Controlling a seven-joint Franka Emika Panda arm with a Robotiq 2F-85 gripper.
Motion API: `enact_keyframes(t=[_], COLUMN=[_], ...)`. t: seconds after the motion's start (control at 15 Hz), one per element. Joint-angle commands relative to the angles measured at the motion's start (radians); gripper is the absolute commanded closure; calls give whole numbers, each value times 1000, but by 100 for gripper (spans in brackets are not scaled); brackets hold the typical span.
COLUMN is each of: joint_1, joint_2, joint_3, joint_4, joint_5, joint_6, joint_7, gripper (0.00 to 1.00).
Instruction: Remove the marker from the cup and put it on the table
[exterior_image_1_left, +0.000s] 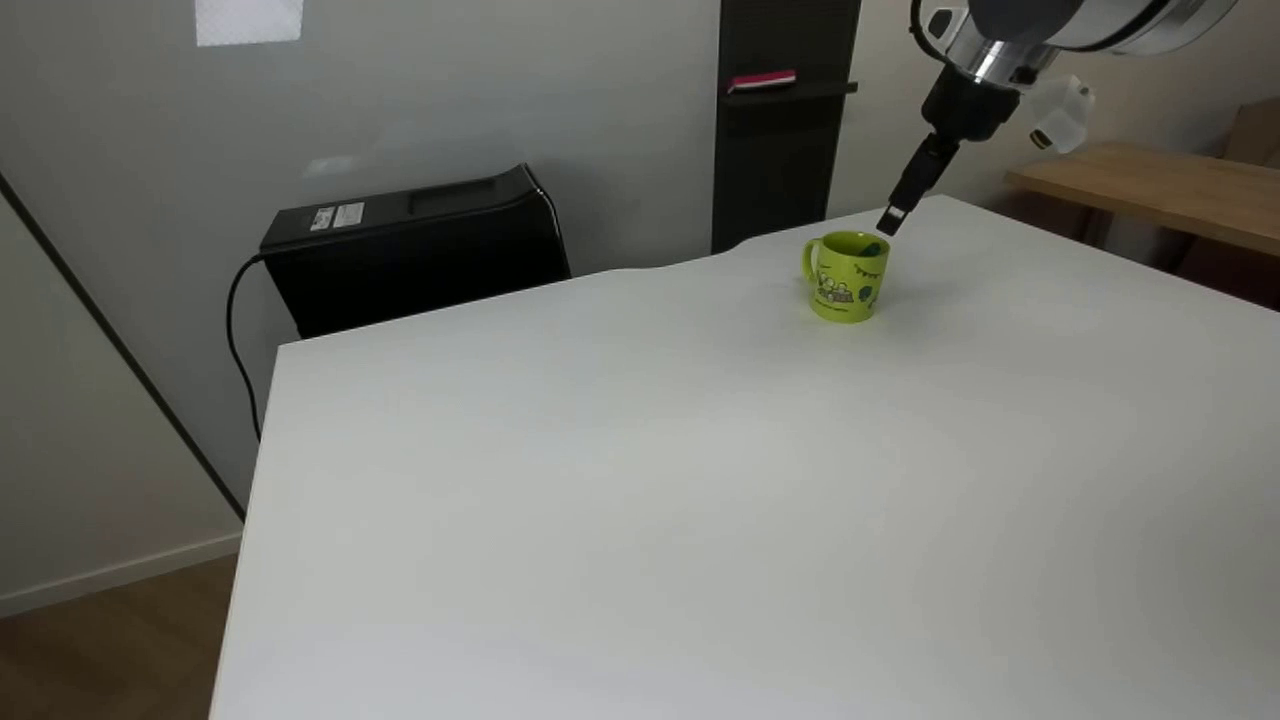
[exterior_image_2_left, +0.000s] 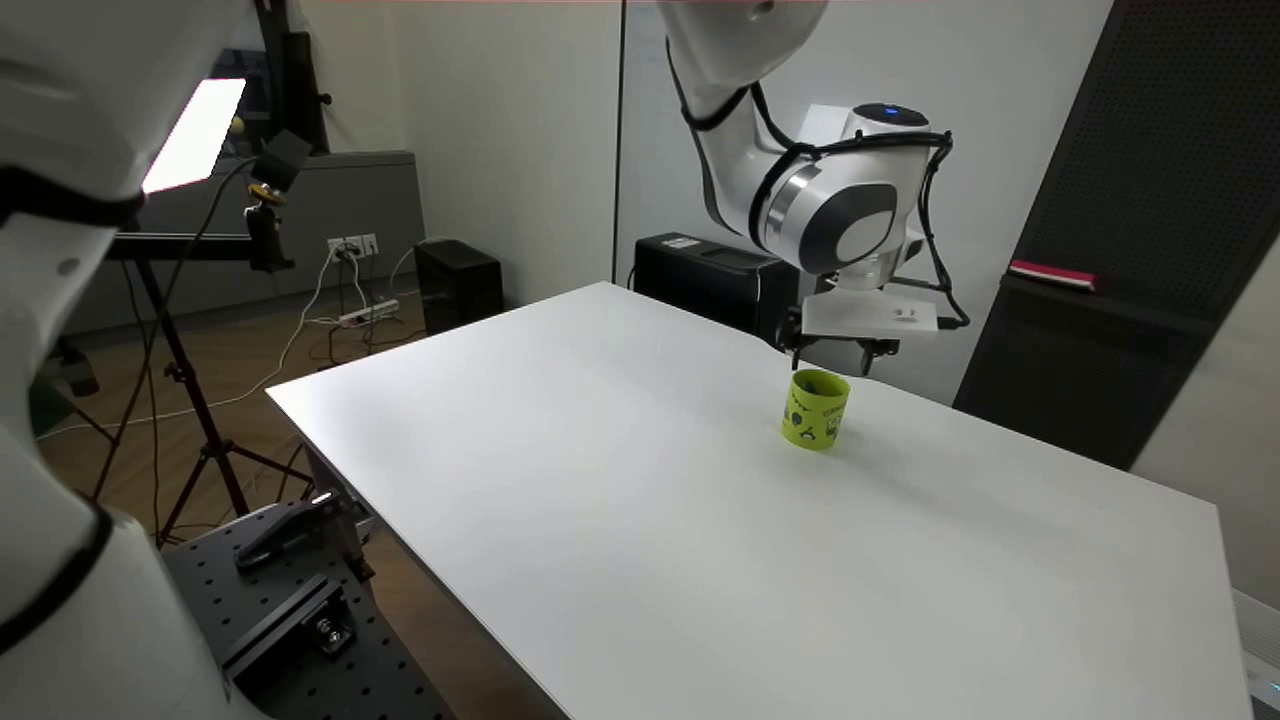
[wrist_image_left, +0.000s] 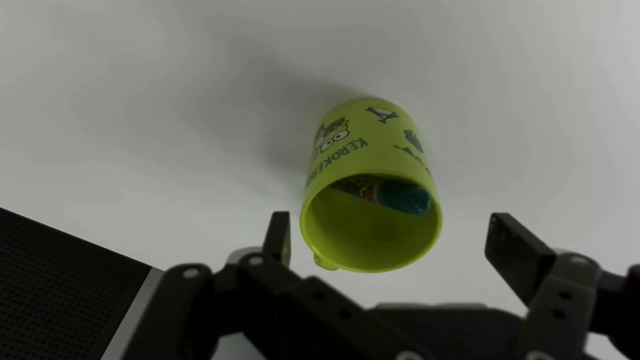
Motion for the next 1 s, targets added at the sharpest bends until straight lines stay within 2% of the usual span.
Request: enact_keyframes(t=[0.0,0.93], joint_1=[-5,1], joint_2=[33,93], joint_3=[8,0], joint_4=[43,86], joint_5=[-25,-50], joint_6=[8,54], joint_7=[23,52], gripper=[0,0])
